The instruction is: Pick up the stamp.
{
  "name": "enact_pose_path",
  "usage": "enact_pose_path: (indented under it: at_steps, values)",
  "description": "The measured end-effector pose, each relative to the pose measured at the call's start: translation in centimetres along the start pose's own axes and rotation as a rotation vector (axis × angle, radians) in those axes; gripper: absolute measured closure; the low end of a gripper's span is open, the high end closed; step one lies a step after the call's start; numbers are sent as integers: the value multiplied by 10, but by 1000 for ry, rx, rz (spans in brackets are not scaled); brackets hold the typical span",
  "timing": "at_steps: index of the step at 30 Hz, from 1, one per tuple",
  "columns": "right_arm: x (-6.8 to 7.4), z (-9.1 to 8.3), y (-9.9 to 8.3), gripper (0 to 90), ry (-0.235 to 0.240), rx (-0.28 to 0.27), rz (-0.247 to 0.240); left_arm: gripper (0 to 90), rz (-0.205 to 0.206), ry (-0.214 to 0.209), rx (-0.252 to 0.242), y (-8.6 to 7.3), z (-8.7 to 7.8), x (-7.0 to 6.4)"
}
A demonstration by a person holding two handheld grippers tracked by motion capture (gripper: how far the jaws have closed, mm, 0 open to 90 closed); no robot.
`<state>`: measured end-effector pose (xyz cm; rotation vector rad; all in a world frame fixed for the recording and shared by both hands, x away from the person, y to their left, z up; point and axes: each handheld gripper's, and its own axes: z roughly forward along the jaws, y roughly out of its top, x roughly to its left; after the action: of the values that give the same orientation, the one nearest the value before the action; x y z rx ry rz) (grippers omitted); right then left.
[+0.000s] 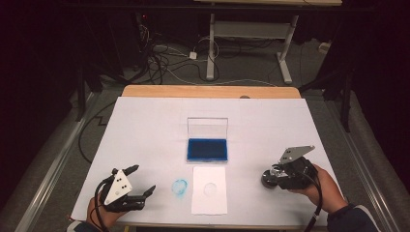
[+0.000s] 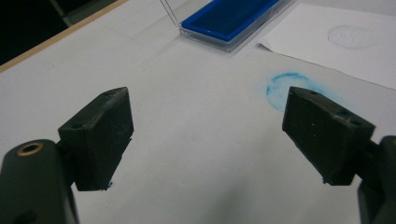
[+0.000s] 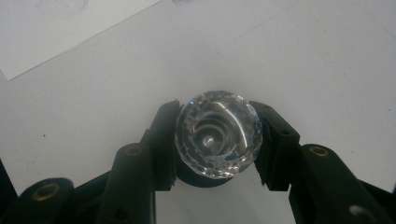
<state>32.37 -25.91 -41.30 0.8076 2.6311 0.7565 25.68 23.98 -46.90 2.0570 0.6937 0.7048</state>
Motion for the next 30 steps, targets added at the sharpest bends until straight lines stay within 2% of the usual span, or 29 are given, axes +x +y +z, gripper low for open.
enact_pose_path:
  at_steps: [3, 6, 8, 17, 30]
  values:
    - [1, -2, -1, 562, 0, -19, 4, 156, 0, 0, 2, 0, 0, 0]
    - [2, -5, -4, 562, 6, -61, 6, 156, 0, -1, 6, 0, 1, 0]
    - [3, -5, -4, 562, 3, -59, 0, 156, -9, -6, 14, 0, 1, 0]
    - [4, -6, -5, 563, -1, -69, -8, 156, 7, -5, 9, 0, 1, 0]
    - [7, -7, -6, 563, 10, -92, -20, 155, 1, -16, 23, -1, 2, -1]
